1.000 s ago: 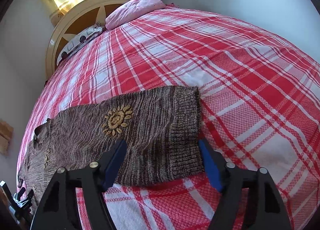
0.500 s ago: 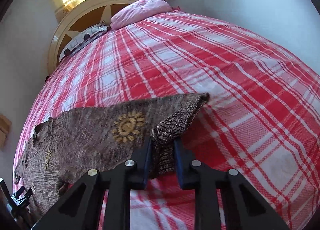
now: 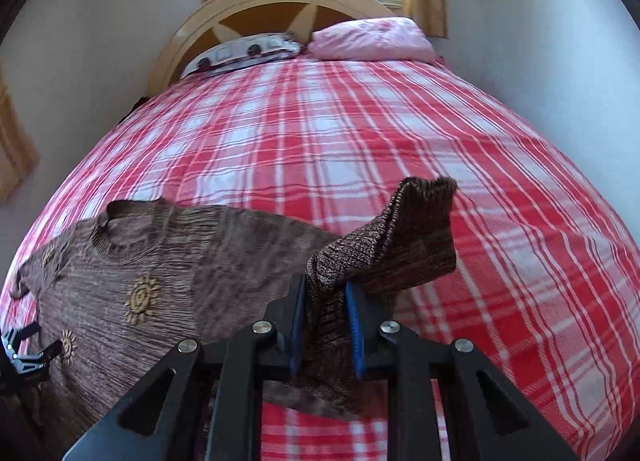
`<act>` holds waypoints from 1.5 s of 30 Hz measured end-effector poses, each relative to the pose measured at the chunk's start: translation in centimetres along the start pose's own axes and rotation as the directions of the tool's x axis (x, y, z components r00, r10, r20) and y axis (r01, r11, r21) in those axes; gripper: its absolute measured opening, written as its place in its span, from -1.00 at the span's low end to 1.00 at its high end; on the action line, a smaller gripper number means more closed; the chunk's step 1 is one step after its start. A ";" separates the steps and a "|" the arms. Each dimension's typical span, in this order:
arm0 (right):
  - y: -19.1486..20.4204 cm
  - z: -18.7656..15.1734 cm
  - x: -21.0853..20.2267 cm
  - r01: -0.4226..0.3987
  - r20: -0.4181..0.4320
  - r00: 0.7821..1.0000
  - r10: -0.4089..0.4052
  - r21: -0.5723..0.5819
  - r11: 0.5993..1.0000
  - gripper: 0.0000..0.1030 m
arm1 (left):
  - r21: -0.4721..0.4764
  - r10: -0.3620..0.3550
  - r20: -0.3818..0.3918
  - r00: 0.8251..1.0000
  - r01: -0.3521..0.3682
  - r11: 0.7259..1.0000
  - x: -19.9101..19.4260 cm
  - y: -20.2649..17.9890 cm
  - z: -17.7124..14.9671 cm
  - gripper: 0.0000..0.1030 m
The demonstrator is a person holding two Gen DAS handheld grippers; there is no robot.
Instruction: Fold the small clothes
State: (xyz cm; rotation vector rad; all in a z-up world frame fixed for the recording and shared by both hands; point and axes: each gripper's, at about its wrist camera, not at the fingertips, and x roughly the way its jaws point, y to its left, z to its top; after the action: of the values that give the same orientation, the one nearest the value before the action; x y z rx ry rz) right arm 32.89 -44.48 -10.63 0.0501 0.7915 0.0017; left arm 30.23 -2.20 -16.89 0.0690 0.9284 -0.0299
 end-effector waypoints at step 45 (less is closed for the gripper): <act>5.7 -7.8 -1.2 0.079 0.066 0.996 -0.066 -0.206 0.975 0.53 | 0.111 -0.165 -0.042 0.985 0.168 0.979 -0.9 -17.7 7.0 1.00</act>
State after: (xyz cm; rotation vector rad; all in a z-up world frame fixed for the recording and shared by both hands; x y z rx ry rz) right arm 26.59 -38.48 -14.97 -0.1772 0.7300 0.0140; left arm 34.31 -20.41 -12.75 0.0981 0.9627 -0.2382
